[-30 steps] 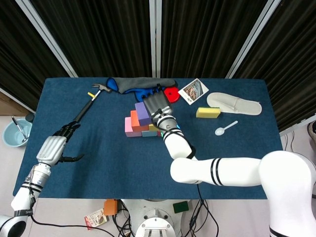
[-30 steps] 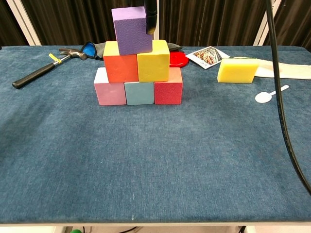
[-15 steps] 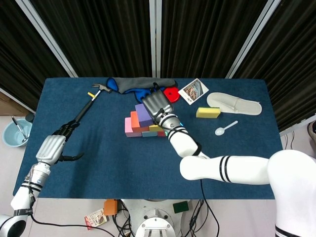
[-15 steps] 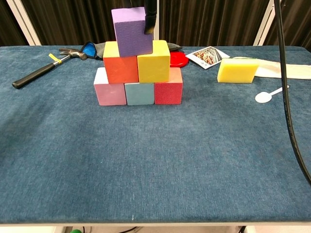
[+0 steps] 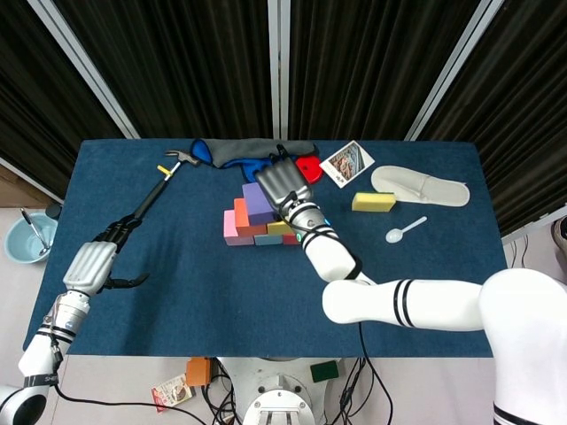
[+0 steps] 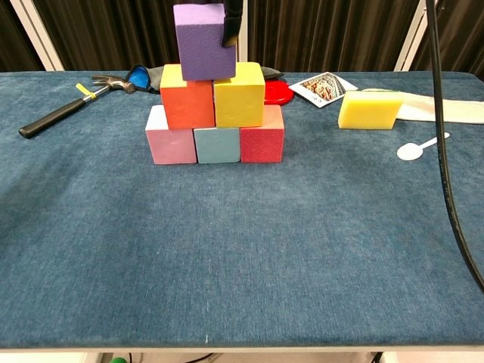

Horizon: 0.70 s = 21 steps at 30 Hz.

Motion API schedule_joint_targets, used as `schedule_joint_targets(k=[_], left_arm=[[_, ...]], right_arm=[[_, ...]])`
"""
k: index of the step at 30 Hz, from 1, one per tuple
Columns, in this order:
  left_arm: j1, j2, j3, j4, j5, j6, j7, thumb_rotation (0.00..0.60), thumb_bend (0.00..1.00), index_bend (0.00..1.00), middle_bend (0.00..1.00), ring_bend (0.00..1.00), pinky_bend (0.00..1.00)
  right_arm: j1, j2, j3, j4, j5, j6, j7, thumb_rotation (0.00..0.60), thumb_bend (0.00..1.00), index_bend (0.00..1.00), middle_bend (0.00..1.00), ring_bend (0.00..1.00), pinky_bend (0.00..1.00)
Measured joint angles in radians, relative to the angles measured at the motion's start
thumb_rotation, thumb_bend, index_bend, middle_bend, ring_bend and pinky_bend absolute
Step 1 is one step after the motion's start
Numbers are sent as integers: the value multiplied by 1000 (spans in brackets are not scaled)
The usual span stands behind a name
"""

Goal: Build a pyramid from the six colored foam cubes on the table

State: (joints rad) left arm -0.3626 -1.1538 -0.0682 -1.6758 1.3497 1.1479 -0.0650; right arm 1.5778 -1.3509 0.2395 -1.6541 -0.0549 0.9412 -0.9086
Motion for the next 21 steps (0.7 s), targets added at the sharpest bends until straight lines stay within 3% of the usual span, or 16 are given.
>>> schedule_joint_targets(k=[3,8,21], left_arm=[[1,-3,1,3,5,2,-3,468,153,84,26,61,207],[2,-6,4,7,9,2,-8,446,154,84,26,61,209],[6,-11,8,22,16,3,-24,453,154,84,26,61,207]], right_arm=[[14,2,8,-17,49,50,-17,600,154,431,324,135,0],[37,-27,25,-19,112,114,-53,600,153,425,325,135,0],[49,-91,62,19,155,153,-115,600,154,421,322,135,0]])
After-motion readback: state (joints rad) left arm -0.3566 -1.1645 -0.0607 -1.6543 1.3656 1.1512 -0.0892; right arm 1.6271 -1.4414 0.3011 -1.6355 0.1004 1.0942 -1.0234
